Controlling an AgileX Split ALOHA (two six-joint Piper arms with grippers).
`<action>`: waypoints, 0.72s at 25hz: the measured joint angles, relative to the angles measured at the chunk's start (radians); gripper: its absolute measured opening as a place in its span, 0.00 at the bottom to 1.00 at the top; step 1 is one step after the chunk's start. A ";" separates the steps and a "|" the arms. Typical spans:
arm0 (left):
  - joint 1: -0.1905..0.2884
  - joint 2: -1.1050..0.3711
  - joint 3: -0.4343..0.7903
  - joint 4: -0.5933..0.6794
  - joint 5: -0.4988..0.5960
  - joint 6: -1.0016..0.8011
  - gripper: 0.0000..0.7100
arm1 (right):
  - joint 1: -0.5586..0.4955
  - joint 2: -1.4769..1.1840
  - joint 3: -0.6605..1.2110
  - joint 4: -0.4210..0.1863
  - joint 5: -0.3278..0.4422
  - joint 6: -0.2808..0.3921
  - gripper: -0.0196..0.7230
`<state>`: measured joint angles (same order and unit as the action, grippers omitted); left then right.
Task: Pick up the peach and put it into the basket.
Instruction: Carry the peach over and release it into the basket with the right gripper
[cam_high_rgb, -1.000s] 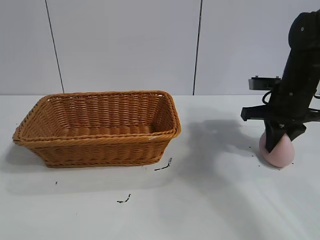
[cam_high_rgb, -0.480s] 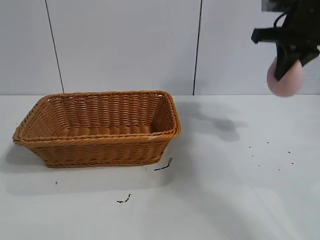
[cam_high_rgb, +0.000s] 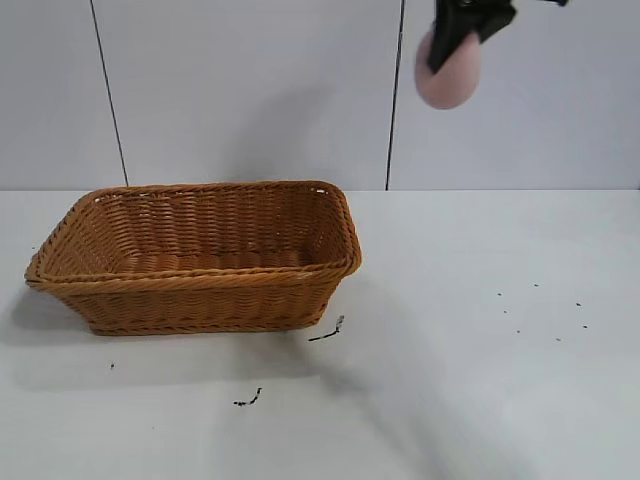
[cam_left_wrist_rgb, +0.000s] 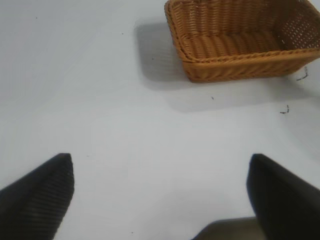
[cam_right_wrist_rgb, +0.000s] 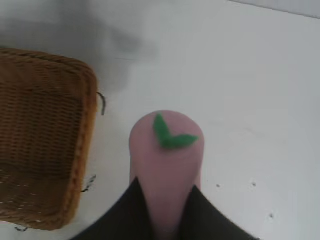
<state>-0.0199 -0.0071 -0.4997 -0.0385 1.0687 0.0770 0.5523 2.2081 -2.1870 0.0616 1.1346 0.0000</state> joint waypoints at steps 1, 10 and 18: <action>0.000 0.000 0.000 0.000 0.000 0.000 0.97 | 0.021 0.022 -0.003 0.000 -0.020 0.000 0.06; 0.000 0.000 0.000 0.000 0.000 0.000 0.97 | 0.068 0.217 -0.006 0.000 -0.131 0.000 0.07; 0.000 0.000 0.000 0.000 0.000 0.000 0.97 | 0.068 0.270 -0.012 0.000 -0.159 -0.006 0.71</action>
<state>-0.0199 -0.0071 -0.4997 -0.0385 1.0687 0.0770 0.6202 2.4779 -2.1993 0.0611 0.9760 -0.0057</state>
